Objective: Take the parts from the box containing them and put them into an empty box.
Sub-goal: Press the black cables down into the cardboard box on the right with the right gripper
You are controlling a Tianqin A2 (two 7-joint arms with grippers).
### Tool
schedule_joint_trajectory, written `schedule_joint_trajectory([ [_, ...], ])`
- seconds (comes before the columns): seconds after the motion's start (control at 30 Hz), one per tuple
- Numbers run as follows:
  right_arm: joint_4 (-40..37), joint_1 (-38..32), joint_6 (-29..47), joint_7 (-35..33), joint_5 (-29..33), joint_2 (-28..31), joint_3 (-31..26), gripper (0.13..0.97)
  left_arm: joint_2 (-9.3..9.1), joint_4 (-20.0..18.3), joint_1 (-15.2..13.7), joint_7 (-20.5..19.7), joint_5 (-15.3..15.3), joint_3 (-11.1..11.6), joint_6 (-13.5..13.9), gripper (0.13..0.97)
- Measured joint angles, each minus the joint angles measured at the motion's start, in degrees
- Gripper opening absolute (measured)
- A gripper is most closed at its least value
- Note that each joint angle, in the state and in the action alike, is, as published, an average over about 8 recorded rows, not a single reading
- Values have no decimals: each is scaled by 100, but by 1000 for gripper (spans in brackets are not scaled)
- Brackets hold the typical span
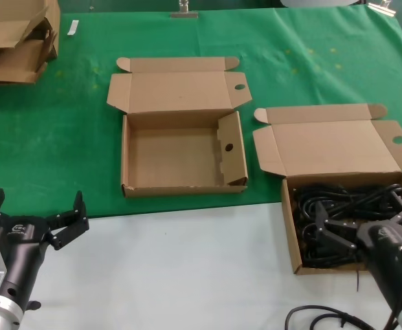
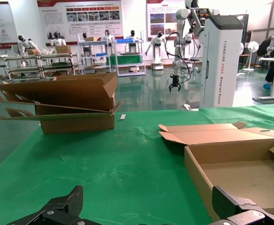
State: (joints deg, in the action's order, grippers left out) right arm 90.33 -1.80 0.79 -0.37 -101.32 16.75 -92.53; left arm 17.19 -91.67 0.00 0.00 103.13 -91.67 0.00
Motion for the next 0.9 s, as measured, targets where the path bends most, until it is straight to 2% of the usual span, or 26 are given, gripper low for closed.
schedule_joint_trajectory([
  [0.9, 0, 0, 0, 0, 0, 0, 0, 966, 0, 0, 0, 0, 0, 0, 0, 966],
])
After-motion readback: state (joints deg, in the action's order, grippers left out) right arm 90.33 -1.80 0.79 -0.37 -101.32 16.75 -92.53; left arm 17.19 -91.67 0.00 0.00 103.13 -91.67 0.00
